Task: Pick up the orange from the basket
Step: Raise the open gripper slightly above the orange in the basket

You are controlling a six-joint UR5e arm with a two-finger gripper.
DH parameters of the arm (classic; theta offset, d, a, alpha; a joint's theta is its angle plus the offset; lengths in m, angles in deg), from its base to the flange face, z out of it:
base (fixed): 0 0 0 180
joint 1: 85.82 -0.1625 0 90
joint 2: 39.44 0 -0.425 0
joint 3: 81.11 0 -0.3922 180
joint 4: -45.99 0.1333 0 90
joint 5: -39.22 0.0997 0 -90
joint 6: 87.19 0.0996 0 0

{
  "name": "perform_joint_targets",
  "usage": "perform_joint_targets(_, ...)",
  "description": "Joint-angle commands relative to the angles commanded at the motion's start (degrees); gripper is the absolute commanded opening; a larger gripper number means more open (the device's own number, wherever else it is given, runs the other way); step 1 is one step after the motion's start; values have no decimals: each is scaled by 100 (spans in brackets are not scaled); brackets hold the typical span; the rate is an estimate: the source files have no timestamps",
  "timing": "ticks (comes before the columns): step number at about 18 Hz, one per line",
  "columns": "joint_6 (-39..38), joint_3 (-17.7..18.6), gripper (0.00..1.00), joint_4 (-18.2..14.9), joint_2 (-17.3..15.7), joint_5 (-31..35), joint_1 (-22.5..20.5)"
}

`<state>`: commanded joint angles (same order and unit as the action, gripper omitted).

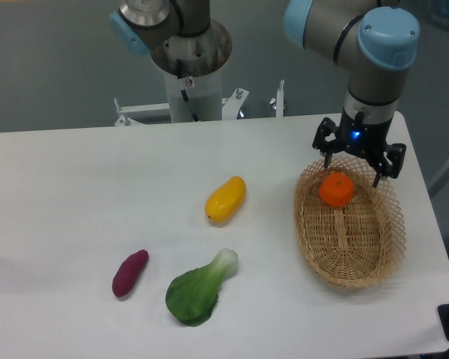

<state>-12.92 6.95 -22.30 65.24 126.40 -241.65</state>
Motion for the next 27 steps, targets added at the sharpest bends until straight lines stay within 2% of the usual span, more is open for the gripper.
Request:
perform_joint_targets(2,9,131,100,26,-17,0,-9)
perform_joint_targets(9,70,228,100,18,-62,9,-97)
perform_joint_targets(11,560,255,100,18,-62,35,-97)
perform_joint_targets(13,843,456,100,44,-105,193,-158)
perform_joint_targets(16,494,483,100,342,-97,123,-316)
perform_joint_targets(18,-216,510,100,396,-71,140,-438)
perform_joint_targets(20,-491,720,100,413,-88,88,-711)
perform_joint_targets(23,-721,1027,100,615,-70,53,-1089)
perform_joint_targets(27,-939,1309,100,1317,123,-96,-1266)
